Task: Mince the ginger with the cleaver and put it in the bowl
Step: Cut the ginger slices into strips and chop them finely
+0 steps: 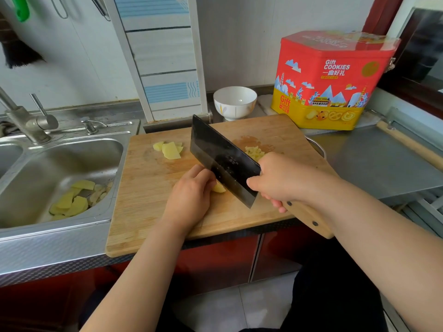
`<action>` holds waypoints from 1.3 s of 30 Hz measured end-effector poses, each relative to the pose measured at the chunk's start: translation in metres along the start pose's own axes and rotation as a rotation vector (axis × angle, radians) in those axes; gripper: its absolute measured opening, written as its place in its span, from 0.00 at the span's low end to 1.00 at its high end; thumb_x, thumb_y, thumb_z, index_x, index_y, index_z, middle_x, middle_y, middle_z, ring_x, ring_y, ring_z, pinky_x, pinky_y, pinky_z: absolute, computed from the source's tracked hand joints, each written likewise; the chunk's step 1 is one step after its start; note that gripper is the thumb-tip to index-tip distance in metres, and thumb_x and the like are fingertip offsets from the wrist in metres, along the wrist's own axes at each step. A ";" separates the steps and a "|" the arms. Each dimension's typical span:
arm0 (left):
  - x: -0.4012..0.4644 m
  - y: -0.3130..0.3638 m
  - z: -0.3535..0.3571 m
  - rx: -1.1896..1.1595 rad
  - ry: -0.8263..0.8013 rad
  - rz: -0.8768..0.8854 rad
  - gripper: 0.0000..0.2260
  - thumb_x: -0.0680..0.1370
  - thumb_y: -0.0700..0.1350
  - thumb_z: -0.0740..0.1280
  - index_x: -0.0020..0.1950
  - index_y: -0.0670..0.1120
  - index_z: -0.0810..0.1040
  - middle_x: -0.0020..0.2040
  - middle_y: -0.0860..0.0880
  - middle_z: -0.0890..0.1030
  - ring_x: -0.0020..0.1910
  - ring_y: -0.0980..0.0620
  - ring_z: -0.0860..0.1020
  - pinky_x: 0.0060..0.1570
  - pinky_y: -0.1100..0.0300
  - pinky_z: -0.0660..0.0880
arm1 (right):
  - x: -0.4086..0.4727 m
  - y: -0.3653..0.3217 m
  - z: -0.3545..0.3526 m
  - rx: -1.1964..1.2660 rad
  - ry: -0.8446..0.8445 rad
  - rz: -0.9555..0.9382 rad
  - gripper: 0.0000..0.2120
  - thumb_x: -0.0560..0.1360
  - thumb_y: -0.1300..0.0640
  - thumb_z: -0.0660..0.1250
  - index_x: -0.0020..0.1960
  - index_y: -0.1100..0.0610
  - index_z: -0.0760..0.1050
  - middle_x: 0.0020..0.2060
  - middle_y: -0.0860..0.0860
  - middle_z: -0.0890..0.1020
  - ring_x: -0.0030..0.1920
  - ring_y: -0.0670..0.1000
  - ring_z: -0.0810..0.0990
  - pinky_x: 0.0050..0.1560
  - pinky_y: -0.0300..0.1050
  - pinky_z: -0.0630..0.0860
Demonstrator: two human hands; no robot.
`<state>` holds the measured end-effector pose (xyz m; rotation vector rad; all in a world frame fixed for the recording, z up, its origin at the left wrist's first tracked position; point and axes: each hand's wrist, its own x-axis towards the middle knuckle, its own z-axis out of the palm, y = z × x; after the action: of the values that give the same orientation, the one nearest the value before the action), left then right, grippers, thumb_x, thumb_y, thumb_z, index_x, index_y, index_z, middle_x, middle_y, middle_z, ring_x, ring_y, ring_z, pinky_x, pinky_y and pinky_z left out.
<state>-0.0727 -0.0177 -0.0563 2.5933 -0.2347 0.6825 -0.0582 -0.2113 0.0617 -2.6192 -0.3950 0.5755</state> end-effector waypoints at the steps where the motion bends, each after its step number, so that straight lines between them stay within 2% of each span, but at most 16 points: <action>1: 0.000 0.000 0.000 0.005 0.000 -0.003 0.03 0.77 0.39 0.65 0.45 0.45 0.76 0.46 0.50 0.75 0.40 0.49 0.75 0.36 0.56 0.72 | 0.000 -0.004 -0.001 -0.026 -0.007 -0.008 0.12 0.80 0.57 0.58 0.39 0.60 0.68 0.25 0.56 0.77 0.19 0.51 0.72 0.30 0.40 0.72; 7: 0.000 -0.001 0.000 0.004 -0.006 -0.011 0.03 0.77 0.38 0.66 0.44 0.45 0.77 0.44 0.50 0.75 0.39 0.47 0.75 0.36 0.54 0.73 | 0.000 -0.018 -0.002 -0.117 -0.038 0.010 0.14 0.80 0.59 0.58 0.35 0.60 0.65 0.19 0.53 0.75 0.19 0.51 0.73 0.28 0.39 0.71; 10: -0.001 0.000 0.000 0.005 -0.008 -0.009 0.03 0.77 0.39 0.65 0.45 0.45 0.78 0.44 0.49 0.75 0.39 0.47 0.76 0.36 0.53 0.74 | 0.002 -0.022 -0.001 -0.145 -0.045 0.019 0.14 0.80 0.60 0.57 0.35 0.58 0.62 0.22 0.55 0.76 0.20 0.51 0.73 0.29 0.40 0.71; 14: -0.001 -0.001 -0.001 0.000 -0.007 -0.012 0.04 0.78 0.39 0.65 0.45 0.45 0.78 0.45 0.49 0.76 0.39 0.47 0.76 0.36 0.53 0.73 | 0.006 -0.026 -0.001 -0.142 -0.063 0.043 0.15 0.79 0.63 0.56 0.35 0.57 0.58 0.27 0.59 0.78 0.23 0.55 0.75 0.32 0.45 0.77; 18: 0.000 0.000 -0.002 -0.016 -0.003 -0.015 0.04 0.77 0.38 0.66 0.44 0.45 0.78 0.45 0.50 0.76 0.39 0.47 0.76 0.36 0.52 0.74 | 0.008 -0.029 -0.003 -0.153 -0.076 0.054 0.16 0.80 0.63 0.56 0.34 0.57 0.58 0.27 0.59 0.77 0.22 0.54 0.74 0.30 0.44 0.77; 21: 0.001 0.000 -0.002 -0.026 0.005 -0.025 0.04 0.76 0.37 0.67 0.43 0.45 0.78 0.44 0.50 0.77 0.38 0.47 0.76 0.34 0.53 0.74 | 0.012 -0.031 -0.002 -0.173 -0.101 0.065 0.13 0.80 0.63 0.57 0.36 0.60 0.62 0.24 0.59 0.77 0.21 0.55 0.74 0.30 0.43 0.76; 23: 0.000 0.000 -0.003 -0.034 0.011 -0.022 0.04 0.75 0.37 0.67 0.42 0.45 0.78 0.43 0.51 0.77 0.37 0.47 0.76 0.34 0.54 0.73 | 0.013 -0.031 0.003 -0.161 -0.127 0.078 0.10 0.80 0.63 0.57 0.41 0.63 0.65 0.24 0.60 0.77 0.22 0.56 0.74 0.30 0.43 0.76; 25: 0.000 -0.001 -0.003 -0.037 0.020 -0.020 0.04 0.75 0.37 0.68 0.42 0.44 0.78 0.43 0.51 0.77 0.37 0.48 0.76 0.33 0.55 0.73 | 0.013 -0.029 0.007 -0.137 -0.125 0.088 0.05 0.80 0.62 0.57 0.52 0.64 0.68 0.25 0.60 0.77 0.22 0.56 0.74 0.30 0.43 0.76; 27: 0.001 -0.001 -0.003 -0.032 0.020 -0.015 0.04 0.75 0.37 0.68 0.42 0.44 0.78 0.43 0.51 0.77 0.37 0.48 0.76 0.33 0.55 0.73 | 0.012 -0.024 0.011 -0.122 -0.122 0.083 0.12 0.81 0.61 0.57 0.62 0.64 0.69 0.25 0.60 0.78 0.22 0.56 0.74 0.30 0.43 0.76; 29: 0.001 -0.002 -0.002 -0.035 0.018 -0.007 0.04 0.76 0.37 0.68 0.42 0.45 0.78 0.43 0.51 0.76 0.37 0.48 0.76 0.33 0.54 0.74 | 0.011 -0.018 0.015 -0.118 -0.106 0.091 0.16 0.81 0.60 0.57 0.66 0.65 0.68 0.26 0.59 0.78 0.23 0.55 0.75 0.33 0.45 0.78; 31: 0.000 -0.002 -0.003 -0.038 0.015 0.000 0.04 0.76 0.38 0.68 0.42 0.45 0.77 0.44 0.52 0.76 0.37 0.48 0.76 0.33 0.54 0.74 | 0.012 -0.012 0.018 -0.099 -0.090 0.096 0.14 0.81 0.59 0.57 0.64 0.64 0.70 0.26 0.58 0.78 0.23 0.54 0.75 0.33 0.45 0.78; 34: -0.002 0.002 -0.003 -0.028 -0.001 0.003 0.04 0.77 0.38 0.67 0.42 0.46 0.75 0.44 0.55 0.72 0.37 0.50 0.75 0.34 0.56 0.72 | 0.011 -0.007 0.018 -0.076 -0.063 0.062 0.07 0.81 0.56 0.58 0.53 0.61 0.68 0.26 0.57 0.78 0.22 0.53 0.75 0.30 0.42 0.75; 37: -0.003 0.001 -0.003 -0.029 -0.026 0.001 0.03 0.78 0.40 0.66 0.44 0.45 0.74 0.45 0.54 0.71 0.39 0.49 0.75 0.36 0.55 0.72 | 0.011 -0.002 0.015 -0.046 -0.057 0.009 0.10 0.81 0.55 0.58 0.53 0.63 0.69 0.28 0.57 0.79 0.23 0.53 0.74 0.28 0.40 0.72; 39: -0.004 0.003 -0.006 -0.042 -0.015 0.002 0.02 0.77 0.39 0.65 0.47 0.45 0.75 0.49 0.52 0.73 0.45 0.48 0.75 0.41 0.55 0.74 | 0.010 0.001 0.013 -0.009 -0.054 -0.020 0.10 0.80 0.55 0.59 0.52 0.63 0.70 0.31 0.58 0.80 0.24 0.53 0.74 0.28 0.40 0.71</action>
<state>-0.0796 -0.0175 -0.0522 2.5591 -0.2538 0.6526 -0.0548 -0.2043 0.0468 -2.6097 -0.4417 0.6407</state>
